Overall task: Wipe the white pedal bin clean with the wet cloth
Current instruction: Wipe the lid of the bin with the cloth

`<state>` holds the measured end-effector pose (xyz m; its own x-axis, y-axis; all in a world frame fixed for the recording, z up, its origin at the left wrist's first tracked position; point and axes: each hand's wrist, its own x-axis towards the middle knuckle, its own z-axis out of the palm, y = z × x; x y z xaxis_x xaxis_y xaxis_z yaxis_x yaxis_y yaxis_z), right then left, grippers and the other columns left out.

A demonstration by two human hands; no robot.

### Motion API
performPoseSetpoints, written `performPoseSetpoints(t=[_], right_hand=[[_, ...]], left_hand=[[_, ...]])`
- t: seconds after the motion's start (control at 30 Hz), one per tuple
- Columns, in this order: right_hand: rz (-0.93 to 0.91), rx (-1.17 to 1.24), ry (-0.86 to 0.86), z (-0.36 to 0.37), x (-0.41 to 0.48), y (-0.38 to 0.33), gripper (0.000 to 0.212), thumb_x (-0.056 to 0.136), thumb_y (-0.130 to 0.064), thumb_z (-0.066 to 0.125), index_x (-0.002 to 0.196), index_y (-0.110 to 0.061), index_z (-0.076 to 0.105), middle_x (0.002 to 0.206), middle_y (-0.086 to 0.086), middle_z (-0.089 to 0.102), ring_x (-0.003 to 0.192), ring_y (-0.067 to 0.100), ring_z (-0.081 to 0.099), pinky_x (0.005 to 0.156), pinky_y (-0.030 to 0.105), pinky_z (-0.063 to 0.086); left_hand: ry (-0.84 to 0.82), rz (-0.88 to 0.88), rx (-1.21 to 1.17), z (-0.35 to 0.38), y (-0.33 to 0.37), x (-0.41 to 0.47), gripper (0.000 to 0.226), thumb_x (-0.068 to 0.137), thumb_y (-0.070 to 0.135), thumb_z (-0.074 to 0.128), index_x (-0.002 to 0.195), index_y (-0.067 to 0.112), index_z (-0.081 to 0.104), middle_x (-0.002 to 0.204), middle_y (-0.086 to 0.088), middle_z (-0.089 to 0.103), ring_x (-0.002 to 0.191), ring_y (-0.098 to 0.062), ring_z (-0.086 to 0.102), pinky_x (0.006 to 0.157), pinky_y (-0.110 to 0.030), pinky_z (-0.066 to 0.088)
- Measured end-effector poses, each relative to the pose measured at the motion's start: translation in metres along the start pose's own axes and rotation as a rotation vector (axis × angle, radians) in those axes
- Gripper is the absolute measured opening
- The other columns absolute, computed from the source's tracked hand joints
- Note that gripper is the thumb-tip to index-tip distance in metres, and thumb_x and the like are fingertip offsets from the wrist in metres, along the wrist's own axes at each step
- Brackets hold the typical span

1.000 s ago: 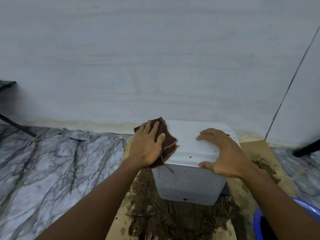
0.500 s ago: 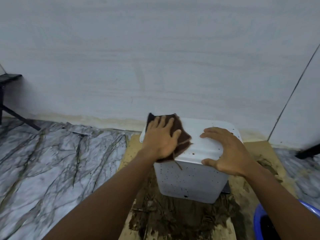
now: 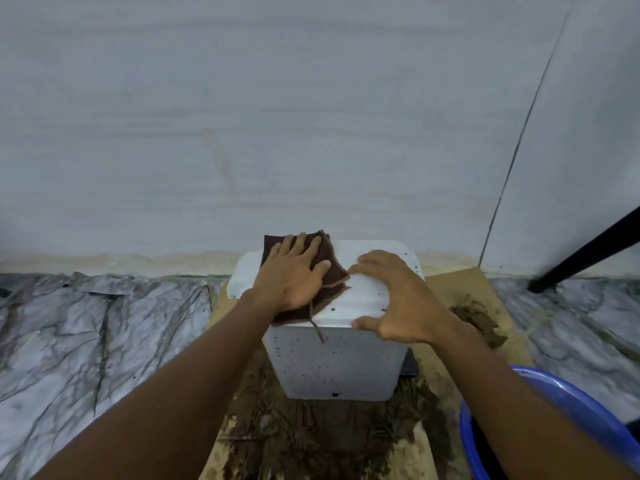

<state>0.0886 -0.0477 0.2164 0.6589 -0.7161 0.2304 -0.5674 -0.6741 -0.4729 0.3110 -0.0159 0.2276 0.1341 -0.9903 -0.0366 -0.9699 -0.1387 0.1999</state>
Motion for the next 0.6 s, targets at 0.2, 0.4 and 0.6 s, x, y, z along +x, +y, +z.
performPoseSetpoints(t=[0.2, 0.4, 0.6], right_hand=[[0.108, 0.037, 0.076, -0.022, -0.019, 0.030, 0.105, 0.050, -0.068, 0.083, 0.142, -0.031, 0.048, 0.151, -0.009, 0.036, 0.145, 0.012, 0.023, 0.119, 0.041, 0.027], [0.109, 0.054, 0.063, -0.025, -0.028, 0.042, 0.092, 0.053, -0.067, 0.084, 0.134, -0.036, 0.053, 0.148, -0.013, 0.039, 0.139, 0.011, 0.032, 0.115, 0.040, 0.034], [0.142, 0.068, 0.063, -0.028, -0.033, 0.048, 0.089, 0.057, -0.058, 0.087, 0.135, -0.034, 0.053, 0.148, -0.012, 0.038, 0.138, 0.012, 0.033, 0.115, 0.041, 0.034]], left_hand=[[-0.038, 0.109, 0.022, 0.008, 0.050, 0.005, 0.064, 0.105, 0.051, 0.017, 0.160, 0.025, 0.000, 0.168, -0.001, -0.006, 0.154, -0.023, -0.011, 0.125, -0.042, -0.006], [-0.018, 0.235, -0.012, 0.011, 0.036, -0.028, 0.060, 0.104, 0.056, 0.019, 0.159, 0.036, 0.004, 0.166, 0.011, -0.006, 0.152, -0.008, -0.012, 0.124, -0.031, -0.007], [-0.025, 0.068, 0.036, 0.011, 0.047, 0.010, 0.065, 0.103, 0.055, 0.018, 0.160, 0.028, 0.002, 0.168, 0.001, -0.003, 0.154, -0.021, -0.008, 0.126, -0.043, -0.002]])
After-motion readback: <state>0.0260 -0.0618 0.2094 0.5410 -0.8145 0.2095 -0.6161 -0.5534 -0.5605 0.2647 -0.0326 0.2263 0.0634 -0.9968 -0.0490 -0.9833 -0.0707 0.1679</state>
